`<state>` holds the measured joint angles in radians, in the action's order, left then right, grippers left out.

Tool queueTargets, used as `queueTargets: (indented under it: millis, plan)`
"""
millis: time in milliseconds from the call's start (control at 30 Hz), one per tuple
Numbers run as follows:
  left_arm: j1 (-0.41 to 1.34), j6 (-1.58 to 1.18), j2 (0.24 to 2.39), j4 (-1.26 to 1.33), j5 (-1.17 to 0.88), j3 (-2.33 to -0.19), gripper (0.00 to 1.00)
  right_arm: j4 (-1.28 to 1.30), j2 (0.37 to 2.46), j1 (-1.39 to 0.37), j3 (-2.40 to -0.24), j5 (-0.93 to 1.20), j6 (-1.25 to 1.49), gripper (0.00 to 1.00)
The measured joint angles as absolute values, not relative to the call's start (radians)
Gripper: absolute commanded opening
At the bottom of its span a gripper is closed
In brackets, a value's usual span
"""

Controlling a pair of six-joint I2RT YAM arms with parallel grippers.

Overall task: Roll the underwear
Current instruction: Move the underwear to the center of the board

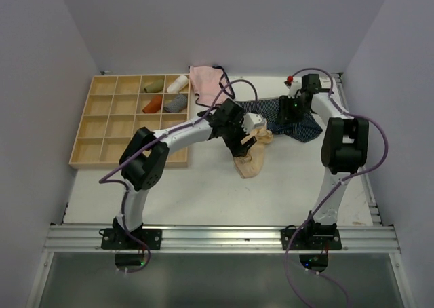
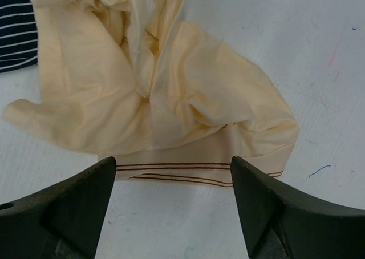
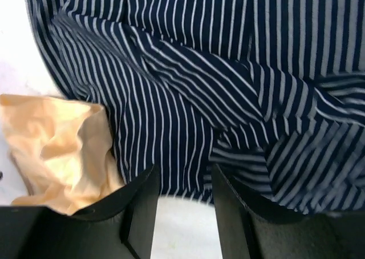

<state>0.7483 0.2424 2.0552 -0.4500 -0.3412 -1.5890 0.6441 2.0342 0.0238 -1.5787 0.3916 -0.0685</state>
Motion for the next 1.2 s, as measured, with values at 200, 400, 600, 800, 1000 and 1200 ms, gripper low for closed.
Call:
queueTargets:
  millis: [200, 400, 600, 800, 1000, 1200]
  plan:
    - [0.799, 0.245, 2.115, -0.451, -0.346, -1.569, 0.7, 0.589, 2.193, 0.002, -1.665, 0.395, -0.009, 0.44]
    - [0.839, 0.291, 2.137, -0.471, -0.361, -1.567, 0.57, 0.56, 2.337, 0.012, -1.887, 0.359, 0.046, 0.45]
    - [0.912, 0.399, 2.102, -0.501, -0.366, -1.523, 0.73, 0.524, 2.443, 0.022, -2.055, 0.366, 0.069, 0.55]
    - [0.92, 0.381, 1.998, -0.554, -0.418, -1.462, 0.81, 0.607, 2.385, 0.032, -2.015, 0.498, 0.02, 0.68]
    - [0.688, 0.276, 1.772, -0.515, -0.536, -1.457, 0.81, 0.847, 2.086, 0.014, -1.899, 0.564, -0.228, 0.61]
    - [0.421, 0.135, 1.546, -0.46, -0.655, -1.372, 0.82, 0.958, 1.661, -0.166, -1.661, 0.522, -0.477, 0.52]
